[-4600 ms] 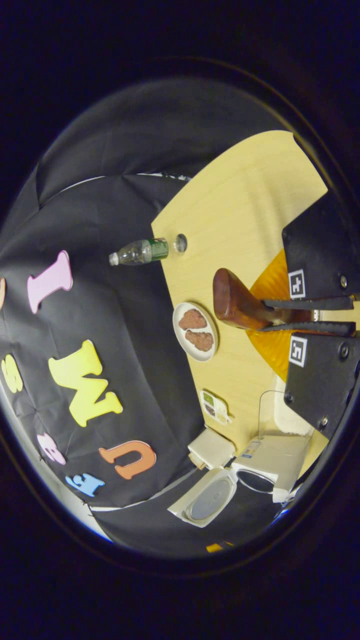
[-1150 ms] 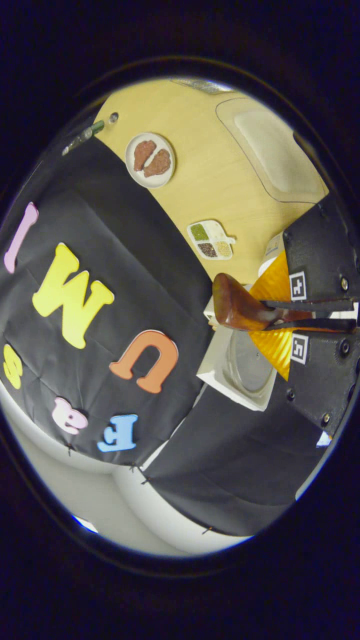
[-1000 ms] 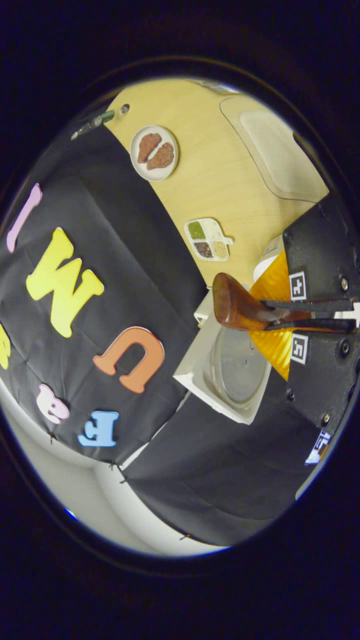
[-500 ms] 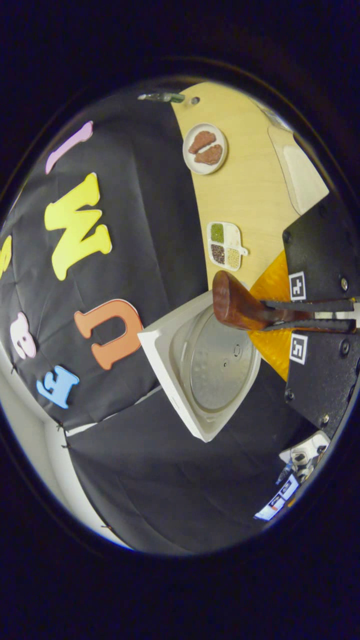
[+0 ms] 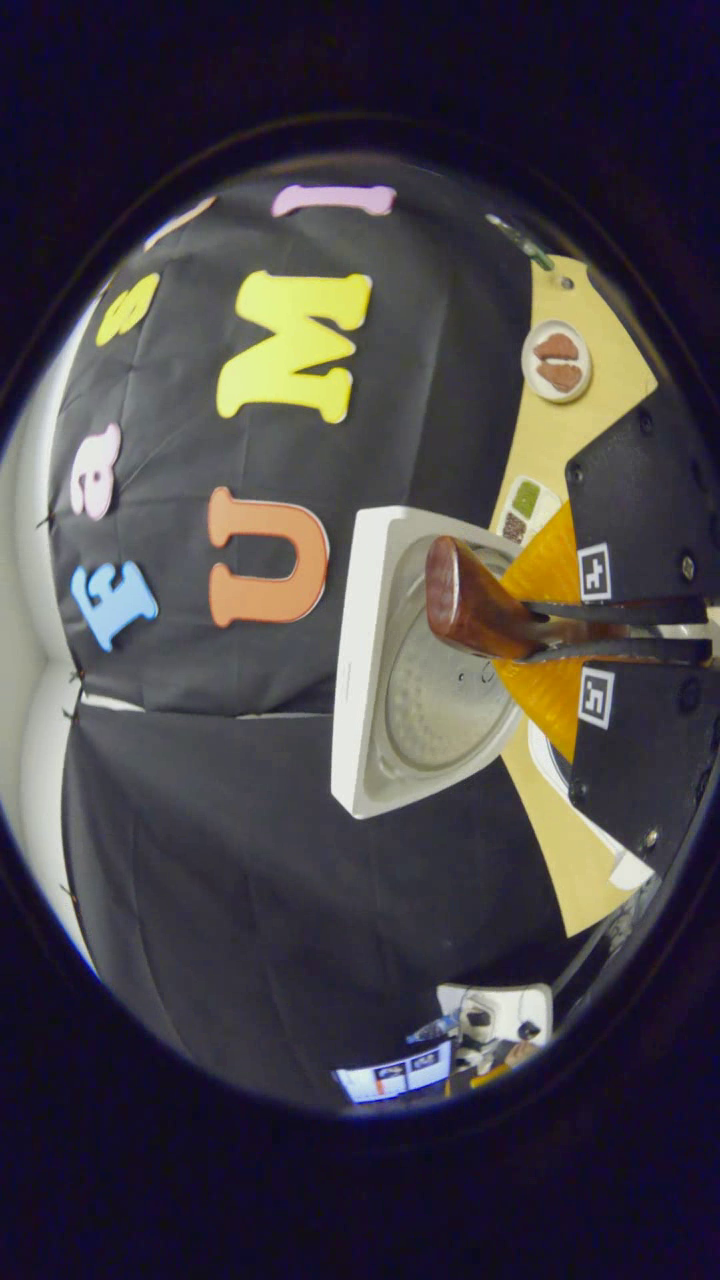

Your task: Close the left gripper, press the button to open the rice cooker; take a wooden spoon from the chopstick holder with the right hand, scoop a spoonful of rice and pour it into the rice cooker, then put the wooden spoon back into the chopstick holder.

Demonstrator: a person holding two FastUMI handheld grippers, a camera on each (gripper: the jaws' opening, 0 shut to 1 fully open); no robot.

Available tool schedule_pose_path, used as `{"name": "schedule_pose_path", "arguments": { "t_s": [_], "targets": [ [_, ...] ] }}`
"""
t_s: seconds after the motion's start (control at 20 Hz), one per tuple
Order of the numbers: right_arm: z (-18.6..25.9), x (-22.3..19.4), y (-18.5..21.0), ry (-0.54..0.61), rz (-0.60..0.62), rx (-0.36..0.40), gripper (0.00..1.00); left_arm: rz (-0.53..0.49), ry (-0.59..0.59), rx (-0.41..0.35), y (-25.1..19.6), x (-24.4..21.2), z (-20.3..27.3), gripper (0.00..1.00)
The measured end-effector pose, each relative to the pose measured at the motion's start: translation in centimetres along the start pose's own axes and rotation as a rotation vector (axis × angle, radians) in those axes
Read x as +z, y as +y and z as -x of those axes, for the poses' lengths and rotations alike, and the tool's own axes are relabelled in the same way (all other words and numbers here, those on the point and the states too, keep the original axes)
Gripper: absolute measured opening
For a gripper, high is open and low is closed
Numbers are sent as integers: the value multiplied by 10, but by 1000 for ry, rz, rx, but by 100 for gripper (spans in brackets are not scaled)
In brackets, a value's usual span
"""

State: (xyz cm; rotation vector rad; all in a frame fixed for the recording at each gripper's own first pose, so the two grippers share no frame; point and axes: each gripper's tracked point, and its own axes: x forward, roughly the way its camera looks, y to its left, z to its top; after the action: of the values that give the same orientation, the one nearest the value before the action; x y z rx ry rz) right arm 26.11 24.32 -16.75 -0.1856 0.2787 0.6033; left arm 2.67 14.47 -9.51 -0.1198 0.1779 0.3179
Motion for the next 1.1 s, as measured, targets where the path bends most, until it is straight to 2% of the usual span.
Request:
{"name": "schedule_pose_path", "arguments": {
  "t_s": [0.3,0.5,0.85,1.0,1.1],
  "targets": [
    [4,15,31,-54,257,28,11,12,-10,3,4,2,0,95],
    [10,24,45,-85,301,53,10,18,-15,0,3,2,1,95],
    [28,37,36,-101,82,59,11,15,-22,-18,-9,4,1,95],
    [44,45,18,-104,-58,60,11,10,-23,-55,-23,4,1,95],
    [59,49,-1,-106,-196,59,11,-9,-14,-82,-32,-1,-4,94]
  ]
}}
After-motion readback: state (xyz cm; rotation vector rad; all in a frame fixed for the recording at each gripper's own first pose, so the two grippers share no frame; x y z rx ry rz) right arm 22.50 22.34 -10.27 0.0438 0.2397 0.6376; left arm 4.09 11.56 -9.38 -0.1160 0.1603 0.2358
